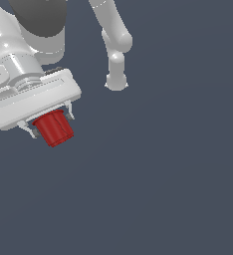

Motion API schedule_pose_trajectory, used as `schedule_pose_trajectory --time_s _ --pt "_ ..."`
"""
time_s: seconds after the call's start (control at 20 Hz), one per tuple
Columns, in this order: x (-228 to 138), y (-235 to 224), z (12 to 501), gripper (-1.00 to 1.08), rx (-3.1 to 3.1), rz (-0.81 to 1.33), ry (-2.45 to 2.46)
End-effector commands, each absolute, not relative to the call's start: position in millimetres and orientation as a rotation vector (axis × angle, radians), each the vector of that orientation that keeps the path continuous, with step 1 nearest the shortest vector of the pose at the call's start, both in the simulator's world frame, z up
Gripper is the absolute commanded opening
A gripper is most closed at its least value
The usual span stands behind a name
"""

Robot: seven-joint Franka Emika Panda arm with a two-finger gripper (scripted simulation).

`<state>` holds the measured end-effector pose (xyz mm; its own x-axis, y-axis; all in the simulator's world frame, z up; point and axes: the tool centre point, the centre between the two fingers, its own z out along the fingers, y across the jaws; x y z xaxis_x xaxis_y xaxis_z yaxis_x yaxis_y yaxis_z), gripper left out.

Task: Pick up the object and move it to a goal position.

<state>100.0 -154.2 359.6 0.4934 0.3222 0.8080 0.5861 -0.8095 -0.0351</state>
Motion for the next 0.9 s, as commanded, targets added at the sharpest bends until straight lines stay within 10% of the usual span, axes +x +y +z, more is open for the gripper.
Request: schedule_pose_trajectory --time_s 0.0,0.85 --pt "104.0 -167.7 378.4 -1.0 -2.379 -1.278 -0.797" --pt "118.9 -233.9 454.9 -1.0 -2.106 -1.486 -0.918"
